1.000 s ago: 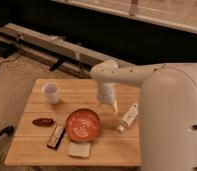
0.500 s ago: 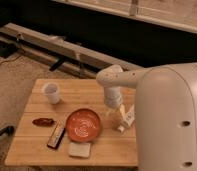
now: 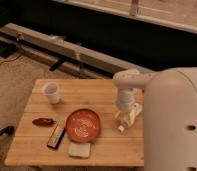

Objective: Stand the bottle upright

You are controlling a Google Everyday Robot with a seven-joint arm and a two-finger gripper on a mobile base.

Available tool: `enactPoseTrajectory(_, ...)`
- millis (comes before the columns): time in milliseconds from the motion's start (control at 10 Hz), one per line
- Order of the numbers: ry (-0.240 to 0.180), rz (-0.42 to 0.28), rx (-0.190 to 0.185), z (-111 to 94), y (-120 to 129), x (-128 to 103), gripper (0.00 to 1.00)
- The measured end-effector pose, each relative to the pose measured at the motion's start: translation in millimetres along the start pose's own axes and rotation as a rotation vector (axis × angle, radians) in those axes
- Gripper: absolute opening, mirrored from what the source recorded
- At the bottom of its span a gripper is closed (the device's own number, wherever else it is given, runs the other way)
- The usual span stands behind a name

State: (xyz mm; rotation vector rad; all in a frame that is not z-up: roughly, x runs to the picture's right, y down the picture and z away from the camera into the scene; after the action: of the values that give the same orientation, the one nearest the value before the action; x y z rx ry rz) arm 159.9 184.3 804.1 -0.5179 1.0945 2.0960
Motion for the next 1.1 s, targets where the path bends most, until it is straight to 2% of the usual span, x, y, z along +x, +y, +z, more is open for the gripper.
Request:
enactPoseTrajectory(200, 0.043, 0.059, -0.082, 9, -16, -12, 0.65)
enactPoseTrajectory(300, 0.050, 0.080, -0.110, 13, -23, -17, 0.65)
enactPoseTrajectory(400, 0.043, 0.080, -0.121, 15, -23, -19, 0.65)
enactPoseTrajectory(700, -0.012, 0.056, -0.144, 7, -12, -21, 0.65)
enactPoseTrajectory(800, -0.039, 0.044, -0.151, 2, -9, -22, 0.65)
enactPoseTrajectory(1000, -0.121, -0.014, -0.157, -13, 4, -19, 0.65)
enactPoseTrajectory(1100, -0.145, -0.028, -0.158, -17, 5, -20, 0.65)
